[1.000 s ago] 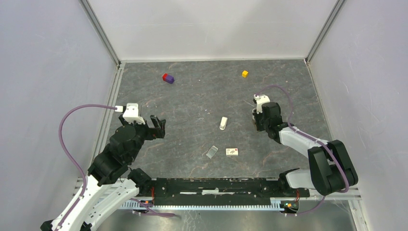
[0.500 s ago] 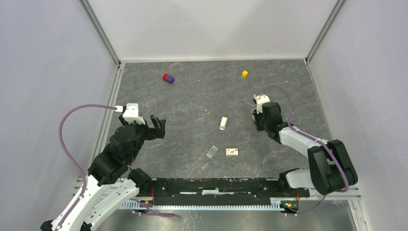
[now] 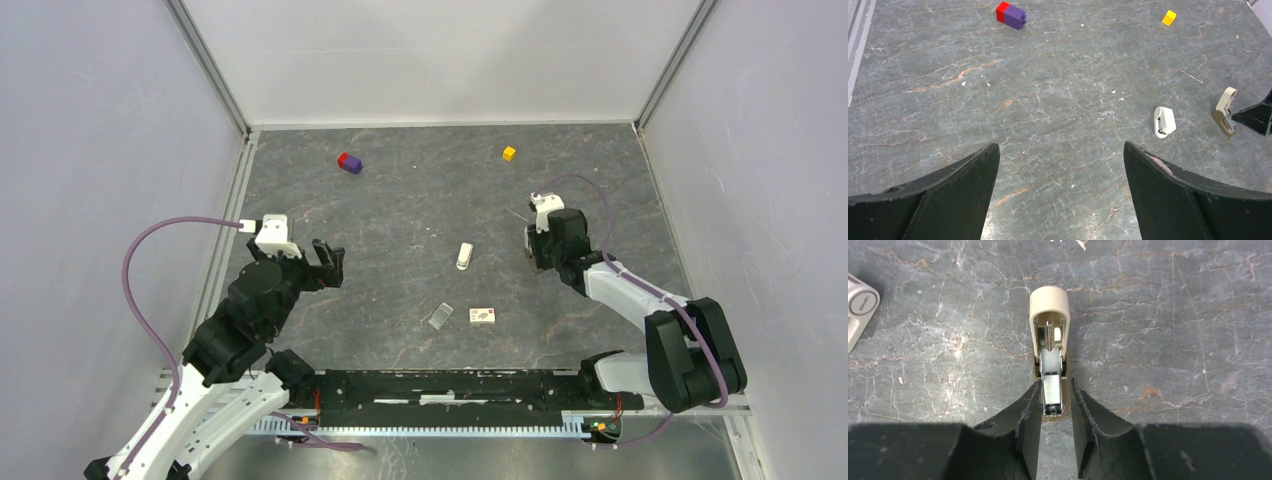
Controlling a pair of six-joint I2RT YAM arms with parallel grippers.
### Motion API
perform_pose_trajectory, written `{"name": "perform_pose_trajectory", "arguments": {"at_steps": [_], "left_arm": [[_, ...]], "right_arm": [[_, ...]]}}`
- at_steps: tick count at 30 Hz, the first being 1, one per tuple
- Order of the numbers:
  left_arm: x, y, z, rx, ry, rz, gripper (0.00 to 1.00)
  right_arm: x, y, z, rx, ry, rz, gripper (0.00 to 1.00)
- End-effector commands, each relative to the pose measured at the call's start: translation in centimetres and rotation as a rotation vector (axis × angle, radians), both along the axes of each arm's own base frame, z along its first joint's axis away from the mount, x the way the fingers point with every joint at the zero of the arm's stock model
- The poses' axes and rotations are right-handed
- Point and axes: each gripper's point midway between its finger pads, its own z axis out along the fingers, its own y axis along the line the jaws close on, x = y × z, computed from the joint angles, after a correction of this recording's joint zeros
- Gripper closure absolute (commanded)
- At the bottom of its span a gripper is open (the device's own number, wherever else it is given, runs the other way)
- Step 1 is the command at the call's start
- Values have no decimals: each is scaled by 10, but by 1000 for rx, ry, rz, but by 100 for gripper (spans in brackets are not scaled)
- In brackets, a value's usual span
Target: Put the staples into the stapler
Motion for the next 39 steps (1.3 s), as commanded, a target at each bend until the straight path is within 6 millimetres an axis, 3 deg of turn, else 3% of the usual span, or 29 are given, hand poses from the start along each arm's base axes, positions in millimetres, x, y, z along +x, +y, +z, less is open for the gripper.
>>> {"name": "perform_pose_trajectory", "arguments": {"at_steps": [1,8,21,33,39], "left_arm": [[3,-2,7,29,-36,-22,0],[5,-5,5,36,-26,-32,0],[5,-6,4,37,-23,-36,0],[6,-8,3,34,-18,-38,0],[6,-7,1,39,-15,-36,0]], "right_arm": [[21,-1,27,12,-77,-15,66],[29,-6,19,4,-78,-25,59],[35,-5,15,27,-86,-28,59],[35,-8,10,18,-58,-27,59],[22,-10,4,22,-40,-34,59]]}}
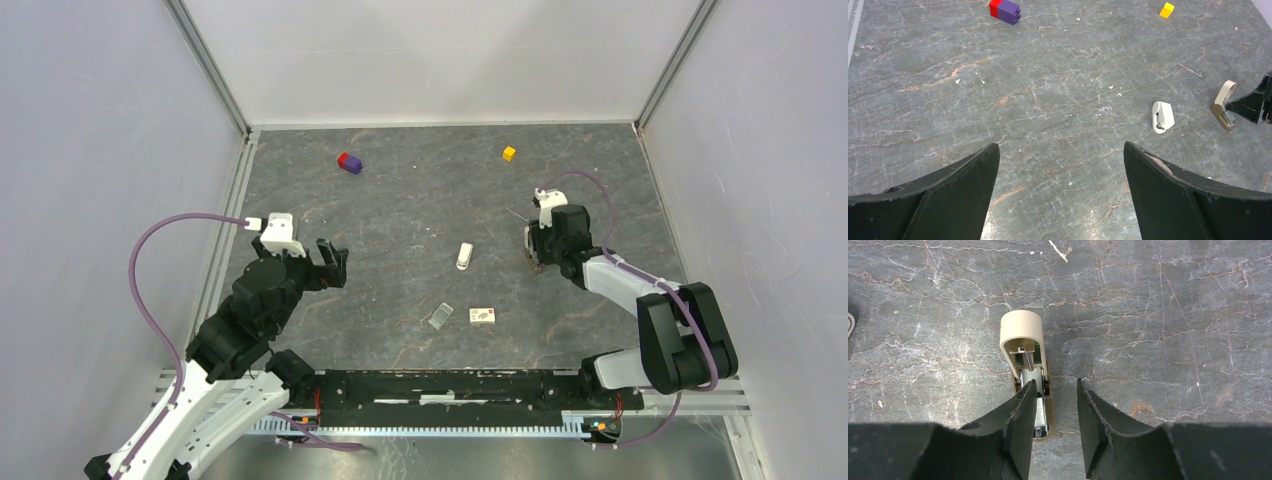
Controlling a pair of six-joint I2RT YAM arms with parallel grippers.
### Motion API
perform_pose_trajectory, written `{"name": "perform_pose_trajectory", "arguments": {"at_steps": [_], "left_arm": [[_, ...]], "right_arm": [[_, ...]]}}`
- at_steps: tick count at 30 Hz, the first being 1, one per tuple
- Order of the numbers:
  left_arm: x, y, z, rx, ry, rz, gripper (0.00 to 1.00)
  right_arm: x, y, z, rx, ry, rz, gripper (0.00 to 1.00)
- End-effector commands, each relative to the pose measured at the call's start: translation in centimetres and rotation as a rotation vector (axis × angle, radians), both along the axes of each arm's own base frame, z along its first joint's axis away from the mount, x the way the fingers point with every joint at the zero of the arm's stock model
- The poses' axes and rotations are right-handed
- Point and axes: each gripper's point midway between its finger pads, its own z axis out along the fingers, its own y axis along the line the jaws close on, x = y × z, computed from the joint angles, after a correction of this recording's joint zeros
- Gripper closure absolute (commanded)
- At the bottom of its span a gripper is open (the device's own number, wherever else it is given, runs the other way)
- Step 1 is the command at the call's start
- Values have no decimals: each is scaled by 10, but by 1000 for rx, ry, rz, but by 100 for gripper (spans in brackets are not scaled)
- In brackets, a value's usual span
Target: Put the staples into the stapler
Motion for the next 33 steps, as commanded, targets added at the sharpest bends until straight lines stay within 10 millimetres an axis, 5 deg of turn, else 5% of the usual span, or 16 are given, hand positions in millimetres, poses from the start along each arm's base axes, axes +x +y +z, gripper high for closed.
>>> {"name": "perform_pose_trajectory", "arguments": {"at_steps": [1,18,33], "left_arm": [[5,-1,6,34,-32,-15,0],[7,-11,-6,53,8,-50,0],[6,-23,-18,44,73,-99,0]], "right_arm": [[2,-1,8,10,-31,-5,59],[-4,15,21,59,7,76,55],[-15,6,-5,0,62,83,61]]}}
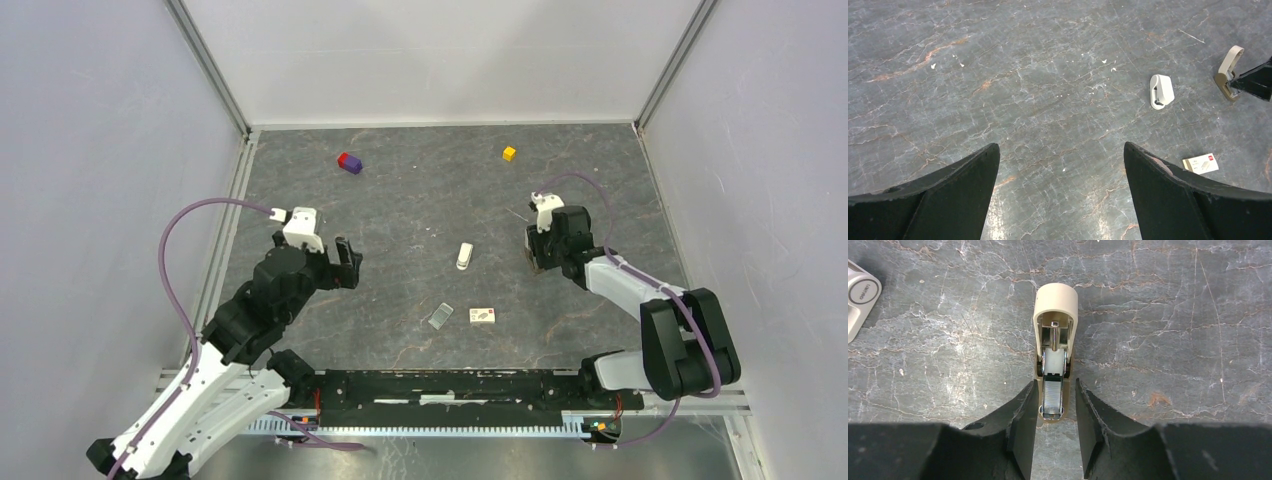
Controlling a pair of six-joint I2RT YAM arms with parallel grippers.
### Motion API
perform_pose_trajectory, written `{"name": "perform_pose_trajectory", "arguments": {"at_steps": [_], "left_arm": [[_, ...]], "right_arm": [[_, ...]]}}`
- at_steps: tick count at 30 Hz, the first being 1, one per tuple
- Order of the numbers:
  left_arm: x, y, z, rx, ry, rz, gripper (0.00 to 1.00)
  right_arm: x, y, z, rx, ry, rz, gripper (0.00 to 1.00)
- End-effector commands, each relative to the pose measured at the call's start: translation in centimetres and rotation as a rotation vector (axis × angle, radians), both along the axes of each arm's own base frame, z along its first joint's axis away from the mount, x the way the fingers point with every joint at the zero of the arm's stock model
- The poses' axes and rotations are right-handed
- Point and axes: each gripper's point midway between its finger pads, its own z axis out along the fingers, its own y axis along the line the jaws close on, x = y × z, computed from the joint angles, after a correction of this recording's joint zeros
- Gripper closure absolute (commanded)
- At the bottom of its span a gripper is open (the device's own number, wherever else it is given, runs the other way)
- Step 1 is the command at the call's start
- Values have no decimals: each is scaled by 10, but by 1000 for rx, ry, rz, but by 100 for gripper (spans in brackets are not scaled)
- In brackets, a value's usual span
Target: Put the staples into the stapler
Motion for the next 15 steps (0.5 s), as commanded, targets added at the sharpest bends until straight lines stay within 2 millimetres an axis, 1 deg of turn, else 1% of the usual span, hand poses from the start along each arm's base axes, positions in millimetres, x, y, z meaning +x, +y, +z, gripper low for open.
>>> {"name": "perform_pose_trajectory", "arguments": {"at_steps": [1,4,7,10,12,13,15], "left_arm": [[-2,-2,9,-14,-36,-26,0],[-3,-5,10,-33,-40,-40,0],[-3,-11,6,-38,-22,-65,0],[-4,-19,4,-57,6,-87,0],[-3,-28,5,-89,33,-107,4],[-4,-35,7,-114,46,-126,5],[-4,-51,7,-144,98,-170,12]], "right_arm": [[1,-6,-7,-44,6,2,61],[0,-5,-11,-40,14,10,59],[-2,-4,-15,-34,19,11,60],[-5,-5,-18,-40,21,9,65],[-7,-4,-19,-37,25,15,70],[-4,0,-16,-19,7,30,72],[-3,8,-13,8,-12,61,77]]}}
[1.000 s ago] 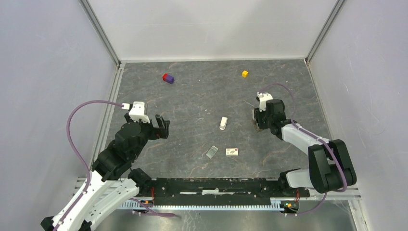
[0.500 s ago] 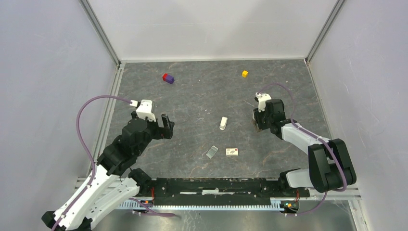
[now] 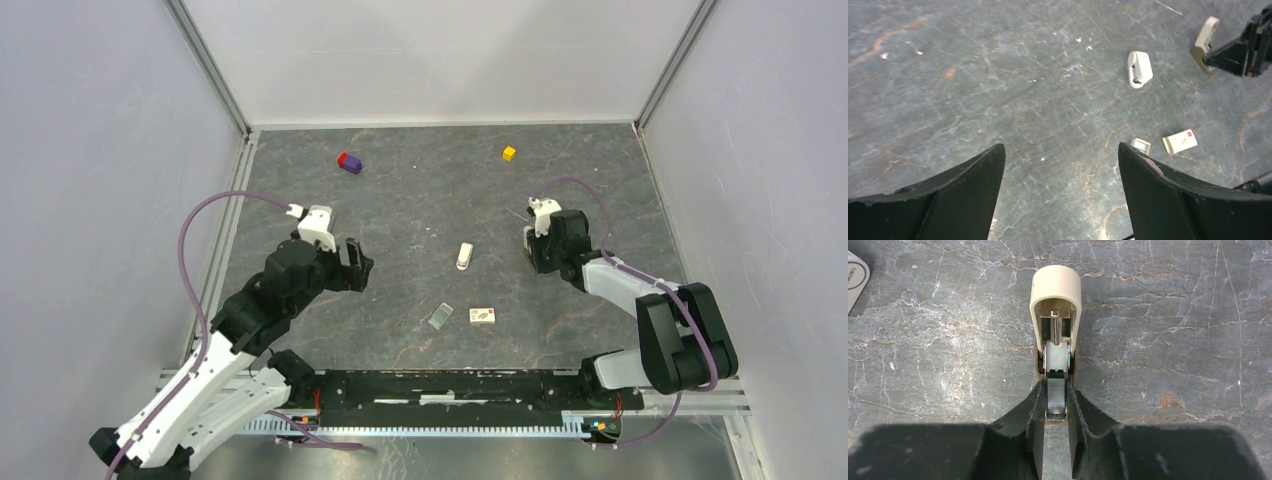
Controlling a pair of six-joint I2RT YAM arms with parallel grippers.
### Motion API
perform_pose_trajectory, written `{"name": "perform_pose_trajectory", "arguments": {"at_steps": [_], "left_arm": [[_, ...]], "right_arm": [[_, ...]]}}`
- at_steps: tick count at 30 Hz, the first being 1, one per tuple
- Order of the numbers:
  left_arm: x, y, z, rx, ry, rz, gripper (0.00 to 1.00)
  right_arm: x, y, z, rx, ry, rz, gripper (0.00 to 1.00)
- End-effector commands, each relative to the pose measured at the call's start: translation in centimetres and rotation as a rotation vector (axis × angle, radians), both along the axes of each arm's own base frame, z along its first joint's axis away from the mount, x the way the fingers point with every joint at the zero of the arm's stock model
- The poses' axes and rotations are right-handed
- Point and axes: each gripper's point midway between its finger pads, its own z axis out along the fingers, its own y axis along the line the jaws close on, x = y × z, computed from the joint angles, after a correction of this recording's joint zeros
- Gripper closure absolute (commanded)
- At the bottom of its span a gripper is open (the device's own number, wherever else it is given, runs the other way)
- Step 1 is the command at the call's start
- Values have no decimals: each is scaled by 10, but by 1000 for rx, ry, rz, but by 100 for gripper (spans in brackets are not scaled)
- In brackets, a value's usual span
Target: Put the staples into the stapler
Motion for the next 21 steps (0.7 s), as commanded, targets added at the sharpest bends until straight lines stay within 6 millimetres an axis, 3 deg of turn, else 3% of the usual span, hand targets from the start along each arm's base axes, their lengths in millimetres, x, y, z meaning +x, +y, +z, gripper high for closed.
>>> {"name": "perform_pose_trajectory", "arguments": {"at_steps": [1,9,13,16,21], "left_arm": [[0,-40,19,-134,73,-103,13],[26,-100,27,-232,179,-226,26],[45,-141,8,-259,236,-331,40],[55,-163,-13,-249,287,-341,44],[84,-192,-42,-273,298,-328,52]], "right_arm": [[2,9,3,24,-40,44,79],[1,41,12,12,-88,176,84],[-5,68,15,47,-109,255,84],[-15,86,13,87,-104,308,82],[-25,89,4,69,-103,341,81]]}}
